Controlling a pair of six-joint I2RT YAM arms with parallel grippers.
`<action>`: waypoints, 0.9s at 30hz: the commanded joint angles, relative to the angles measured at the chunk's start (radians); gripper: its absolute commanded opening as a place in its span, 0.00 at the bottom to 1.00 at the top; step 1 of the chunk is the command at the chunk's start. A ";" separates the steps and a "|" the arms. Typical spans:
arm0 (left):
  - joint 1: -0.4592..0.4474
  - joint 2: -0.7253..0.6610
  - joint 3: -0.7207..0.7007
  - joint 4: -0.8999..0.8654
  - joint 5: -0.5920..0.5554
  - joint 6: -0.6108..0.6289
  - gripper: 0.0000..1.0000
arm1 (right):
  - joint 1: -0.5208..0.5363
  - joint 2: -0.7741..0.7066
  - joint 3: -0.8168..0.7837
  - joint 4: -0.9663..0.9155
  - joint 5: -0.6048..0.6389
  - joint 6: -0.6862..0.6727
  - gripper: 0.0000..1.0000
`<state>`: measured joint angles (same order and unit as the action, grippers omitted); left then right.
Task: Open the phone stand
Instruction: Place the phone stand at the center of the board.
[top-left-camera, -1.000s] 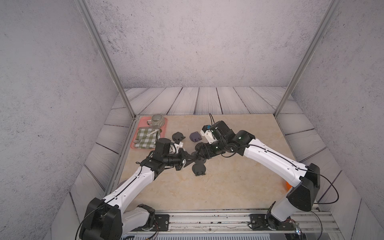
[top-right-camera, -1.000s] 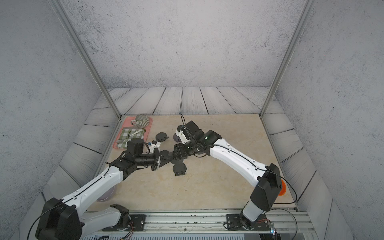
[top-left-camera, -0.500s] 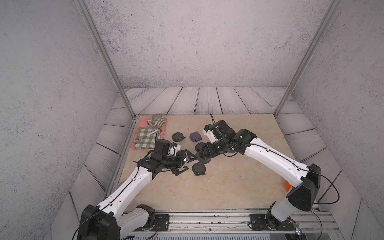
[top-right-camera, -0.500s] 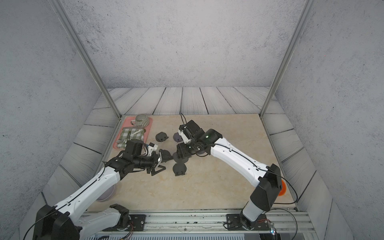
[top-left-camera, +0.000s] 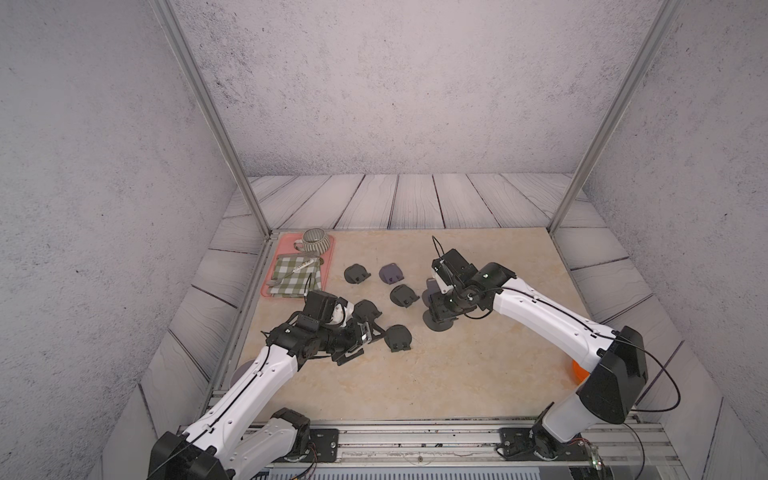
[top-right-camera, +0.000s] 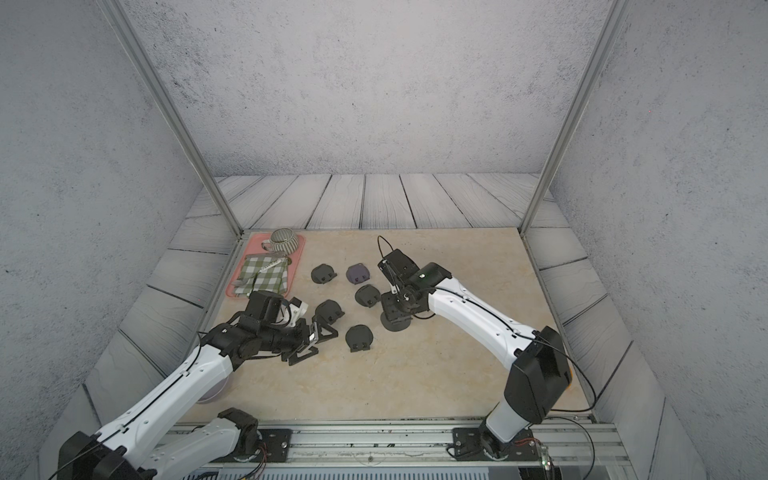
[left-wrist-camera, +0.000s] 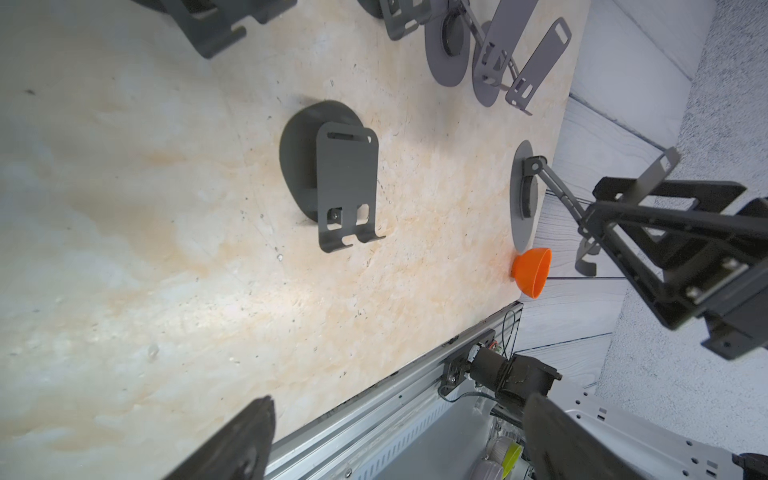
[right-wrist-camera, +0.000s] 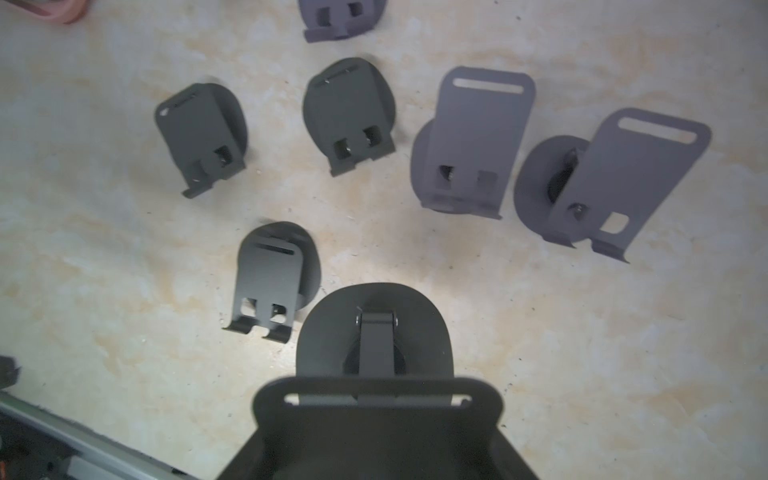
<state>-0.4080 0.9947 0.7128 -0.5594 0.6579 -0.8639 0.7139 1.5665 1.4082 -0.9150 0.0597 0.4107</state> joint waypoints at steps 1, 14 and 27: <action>0.001 -0.028 -0.030 -0.017 -0.007 0.041 0.98 | -0.041 -0.054 -0.037 0.014 0.031 -0.011 0.54; -0.002 -0.055 -0.049 -0.034 0.004 0.071 0.98 | -0.184 -0.047 -0.152 0.088 0.017 -0.070 0.54; -0.001 -0.031 -0.042 -0.030 0.014 0.082 0.98 | -0.232 0.001 -0.234 0.148 0.027 -0.088 0.55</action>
<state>-0.4080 0.9565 0.6720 -0.5819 0.6621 -0.8005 0.4934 1.5555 1.1893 -0.7864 0.0647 0.3370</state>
